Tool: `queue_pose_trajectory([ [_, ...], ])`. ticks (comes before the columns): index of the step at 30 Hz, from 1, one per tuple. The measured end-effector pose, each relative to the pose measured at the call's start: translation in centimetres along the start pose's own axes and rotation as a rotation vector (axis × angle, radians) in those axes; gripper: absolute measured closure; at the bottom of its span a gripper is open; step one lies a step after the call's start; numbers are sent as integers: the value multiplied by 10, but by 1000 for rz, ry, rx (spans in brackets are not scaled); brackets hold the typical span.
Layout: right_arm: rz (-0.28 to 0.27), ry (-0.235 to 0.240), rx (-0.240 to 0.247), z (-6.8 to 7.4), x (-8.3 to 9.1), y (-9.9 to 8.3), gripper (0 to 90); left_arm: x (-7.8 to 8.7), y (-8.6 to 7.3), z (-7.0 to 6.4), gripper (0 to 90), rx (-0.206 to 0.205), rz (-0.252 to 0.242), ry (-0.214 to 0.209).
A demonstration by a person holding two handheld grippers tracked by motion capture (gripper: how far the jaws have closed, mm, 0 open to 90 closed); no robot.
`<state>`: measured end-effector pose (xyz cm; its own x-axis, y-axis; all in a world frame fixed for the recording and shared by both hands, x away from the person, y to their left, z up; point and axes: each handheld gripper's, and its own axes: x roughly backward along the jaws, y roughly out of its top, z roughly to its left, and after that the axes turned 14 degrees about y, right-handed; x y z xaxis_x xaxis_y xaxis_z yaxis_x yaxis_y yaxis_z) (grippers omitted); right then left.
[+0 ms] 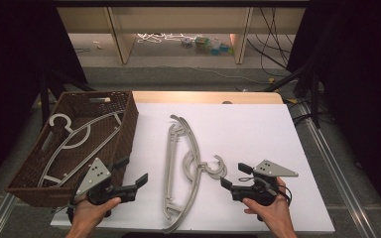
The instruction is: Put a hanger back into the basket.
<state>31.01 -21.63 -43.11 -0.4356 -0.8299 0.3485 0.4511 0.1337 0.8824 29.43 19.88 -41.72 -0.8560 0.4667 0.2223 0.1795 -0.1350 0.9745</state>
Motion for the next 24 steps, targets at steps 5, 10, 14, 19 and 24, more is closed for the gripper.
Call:
queue_pose_trajectory([
  [5,6,8,14,3,-5,0,162,-2,-11,-9,167,-2,18,-16],
  [10,5,18,19,4,-12,1,162,-4,-14,-8,168,0,15,1],
  [14,53,39,49,10,-21,2,169,-3,-15,-7,168,-8,9,-1],
  [19,184,36,54,18,-46,8,185,1,-13,-5,169,-13,4,12],
  [24,251,34,31,16,-73,10,202,0,-14,-8,170,-16,5,-4],
])
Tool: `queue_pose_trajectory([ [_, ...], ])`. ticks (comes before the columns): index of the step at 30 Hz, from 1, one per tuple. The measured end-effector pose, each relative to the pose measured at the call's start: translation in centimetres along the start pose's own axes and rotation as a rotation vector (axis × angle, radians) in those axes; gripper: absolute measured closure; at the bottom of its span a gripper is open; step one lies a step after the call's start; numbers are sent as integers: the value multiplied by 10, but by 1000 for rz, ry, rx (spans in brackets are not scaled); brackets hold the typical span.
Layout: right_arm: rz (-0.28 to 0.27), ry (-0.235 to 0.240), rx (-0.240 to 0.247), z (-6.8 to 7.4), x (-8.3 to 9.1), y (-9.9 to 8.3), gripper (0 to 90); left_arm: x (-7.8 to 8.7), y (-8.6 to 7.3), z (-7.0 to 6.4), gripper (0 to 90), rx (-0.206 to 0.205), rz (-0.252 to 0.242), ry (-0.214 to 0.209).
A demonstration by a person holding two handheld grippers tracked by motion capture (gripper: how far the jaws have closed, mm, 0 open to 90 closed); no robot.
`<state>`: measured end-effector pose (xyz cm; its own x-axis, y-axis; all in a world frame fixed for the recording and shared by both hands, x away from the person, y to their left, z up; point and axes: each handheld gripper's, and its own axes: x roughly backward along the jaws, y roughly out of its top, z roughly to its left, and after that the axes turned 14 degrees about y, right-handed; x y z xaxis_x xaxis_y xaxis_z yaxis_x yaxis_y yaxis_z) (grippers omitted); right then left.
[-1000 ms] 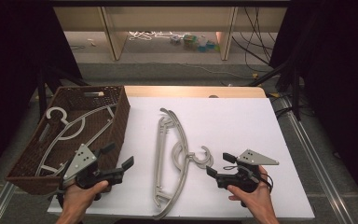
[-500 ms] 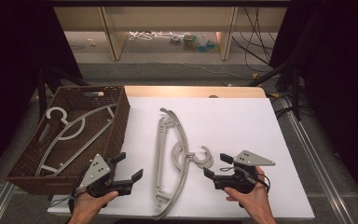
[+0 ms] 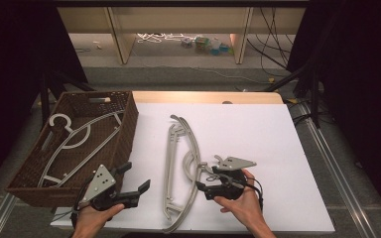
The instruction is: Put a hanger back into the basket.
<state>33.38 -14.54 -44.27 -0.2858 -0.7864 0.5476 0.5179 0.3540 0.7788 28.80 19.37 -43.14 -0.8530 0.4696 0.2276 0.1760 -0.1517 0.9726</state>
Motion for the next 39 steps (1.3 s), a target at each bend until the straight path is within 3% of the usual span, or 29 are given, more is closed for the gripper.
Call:
queue_pose_trajectory([
  [5,90,-12,-72,-2,-25,3,229,0,0,1,170,-7,9,-1],
  [7,115,-25,-65,-5,-33,4,235,0,0,1,171,-2,8,-2],
  [9,164,-41,-88,-6,-40,5,228,0,0,0,171,-3,7,-6],
  [11,185,-50,-98,-7,-46,5,224,-1,1,0,172,-25,7,-7],
  [13,224,-68,-107,-8,-51,5,220,-1,0,-2,171,-9,9,-11],
  [17,264,-64,-127,-10,-58,7,219,-1,1,-2,172,-19,4,-20],
  [21,285,-45,-132,-11,-62,8,291,0,1,-4,174,-19,-2,-26],
  [24,281,-59,-106,-13,-61,9,385,-1,0,-4,175,-11,-14,-34],
  [26,271,-42,-114,-14,-58,11,449,-1,0,-3,175,-13,-14,-35],
  [29,281,-21,-141,-20,-54,13,476,1,1,-3,176,-16,-6,-29],
  [32,285,-8,-175,-22,-54,13,450,0,0,-3,176,-24,-2,-32],
  [36,293,-38,-204,-25,-60,12,374,-1,0,-4,179,-20,4,-31],
  [39,323,-56,-189,-23,-62,15,361,-1,0,-4,180,-22,2,-28],
])
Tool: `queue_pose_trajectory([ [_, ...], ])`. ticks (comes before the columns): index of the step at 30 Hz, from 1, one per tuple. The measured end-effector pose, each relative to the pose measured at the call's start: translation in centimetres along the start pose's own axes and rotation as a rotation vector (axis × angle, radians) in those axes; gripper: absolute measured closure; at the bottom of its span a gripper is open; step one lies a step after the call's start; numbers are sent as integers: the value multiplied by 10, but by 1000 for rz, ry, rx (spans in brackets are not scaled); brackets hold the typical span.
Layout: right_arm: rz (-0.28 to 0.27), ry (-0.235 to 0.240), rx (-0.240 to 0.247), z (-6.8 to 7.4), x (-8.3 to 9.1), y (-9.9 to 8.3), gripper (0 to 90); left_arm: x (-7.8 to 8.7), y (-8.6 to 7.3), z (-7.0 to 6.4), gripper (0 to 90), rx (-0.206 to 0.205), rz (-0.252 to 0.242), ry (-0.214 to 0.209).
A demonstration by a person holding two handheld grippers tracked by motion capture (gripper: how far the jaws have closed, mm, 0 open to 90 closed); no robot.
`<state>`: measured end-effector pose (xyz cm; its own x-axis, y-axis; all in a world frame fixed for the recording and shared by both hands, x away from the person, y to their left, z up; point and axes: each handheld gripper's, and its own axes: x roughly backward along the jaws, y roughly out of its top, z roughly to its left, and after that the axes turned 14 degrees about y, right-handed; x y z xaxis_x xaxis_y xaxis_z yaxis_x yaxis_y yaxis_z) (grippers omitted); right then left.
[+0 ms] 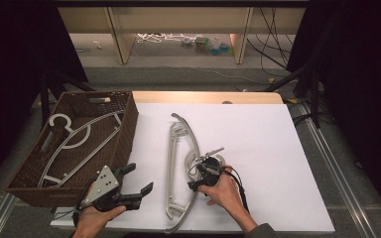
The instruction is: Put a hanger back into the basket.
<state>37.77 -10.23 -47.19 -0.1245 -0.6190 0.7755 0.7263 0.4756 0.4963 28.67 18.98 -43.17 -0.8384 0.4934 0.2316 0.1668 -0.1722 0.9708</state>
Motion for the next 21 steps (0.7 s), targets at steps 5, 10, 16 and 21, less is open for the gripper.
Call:
queue_pose_trajectory([
  [5,35,-32,21,4,-2,3,375,1,0,1,181,-1,-12,-5],
  [10,47,-40,16,-4,3,4,492,1,0,2,183,-9,-11,-5],
  [16,41,1,-13,-9,8,4,542,1,0,1,185,-9,-8,-7],
  [21,-14,30,-38,-17,15,5,595,1,0,2,186,-10,-7,-8],
])
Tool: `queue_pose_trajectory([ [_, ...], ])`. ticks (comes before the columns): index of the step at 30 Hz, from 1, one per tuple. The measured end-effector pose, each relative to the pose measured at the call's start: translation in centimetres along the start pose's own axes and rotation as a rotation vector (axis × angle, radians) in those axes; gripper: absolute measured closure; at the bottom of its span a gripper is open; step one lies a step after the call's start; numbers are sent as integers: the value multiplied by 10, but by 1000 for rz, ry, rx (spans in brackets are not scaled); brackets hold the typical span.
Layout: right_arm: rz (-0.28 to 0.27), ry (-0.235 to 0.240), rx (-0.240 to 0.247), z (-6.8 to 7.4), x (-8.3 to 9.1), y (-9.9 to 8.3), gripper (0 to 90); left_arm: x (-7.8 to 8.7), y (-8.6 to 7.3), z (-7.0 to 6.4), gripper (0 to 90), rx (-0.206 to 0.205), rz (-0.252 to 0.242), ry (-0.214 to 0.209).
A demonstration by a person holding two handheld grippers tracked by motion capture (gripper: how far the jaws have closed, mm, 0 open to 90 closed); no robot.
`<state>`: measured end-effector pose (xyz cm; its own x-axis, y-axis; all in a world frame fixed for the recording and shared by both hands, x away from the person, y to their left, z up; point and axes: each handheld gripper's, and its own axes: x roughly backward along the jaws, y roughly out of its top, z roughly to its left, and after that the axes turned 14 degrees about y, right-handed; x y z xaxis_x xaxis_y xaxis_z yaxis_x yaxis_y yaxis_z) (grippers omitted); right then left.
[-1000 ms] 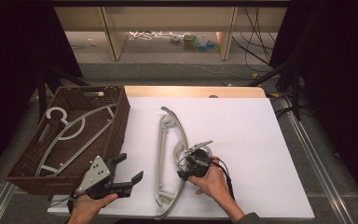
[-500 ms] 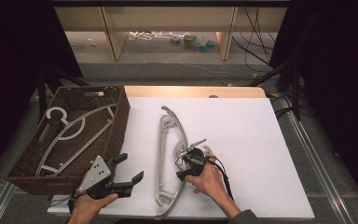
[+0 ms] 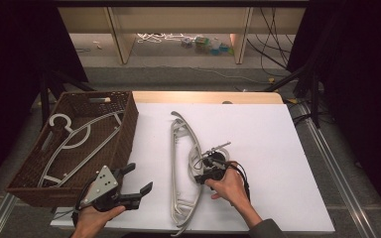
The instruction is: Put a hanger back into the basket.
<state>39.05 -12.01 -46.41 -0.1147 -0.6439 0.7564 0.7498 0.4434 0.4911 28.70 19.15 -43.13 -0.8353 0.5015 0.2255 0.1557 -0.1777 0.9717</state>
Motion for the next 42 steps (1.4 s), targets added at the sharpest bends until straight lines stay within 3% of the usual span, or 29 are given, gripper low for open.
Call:
queue_pose_trajectory([
  [3,-23,17,-11,-4,1,0,618,0,0,0,187,3,-2,0],
  [9,-157,43,-39,-10,8,1,699,0,0,0,187,0,0,3],
  [14,-204,78,-77,-15,6,4,719,0,0,0,187,-5,3,3],
  [18,-240,104,-84,-16,5,8,729,0,0,0,188,13,5,6],
  [20,-230,97,-70,-14,8,11,734,0,0,0,188,10,8,7],
  [23,-259,117,-53,-13,10,15,754,0,0,1,189,9,7,9],
  [28,-307,177,1,-9,23,23,803,-1,0,1,189,10,6,9],
  [30,-310,149,45,-7,29,26,805,0,0,2,190,2,5,10],
  [38,-290,131,135,-7,43,24,806,-1,0,2,191,7,7,14],
  [42,-267,122,202,-5,51,22,807,-1,-1,2,192,11,9,18],
])
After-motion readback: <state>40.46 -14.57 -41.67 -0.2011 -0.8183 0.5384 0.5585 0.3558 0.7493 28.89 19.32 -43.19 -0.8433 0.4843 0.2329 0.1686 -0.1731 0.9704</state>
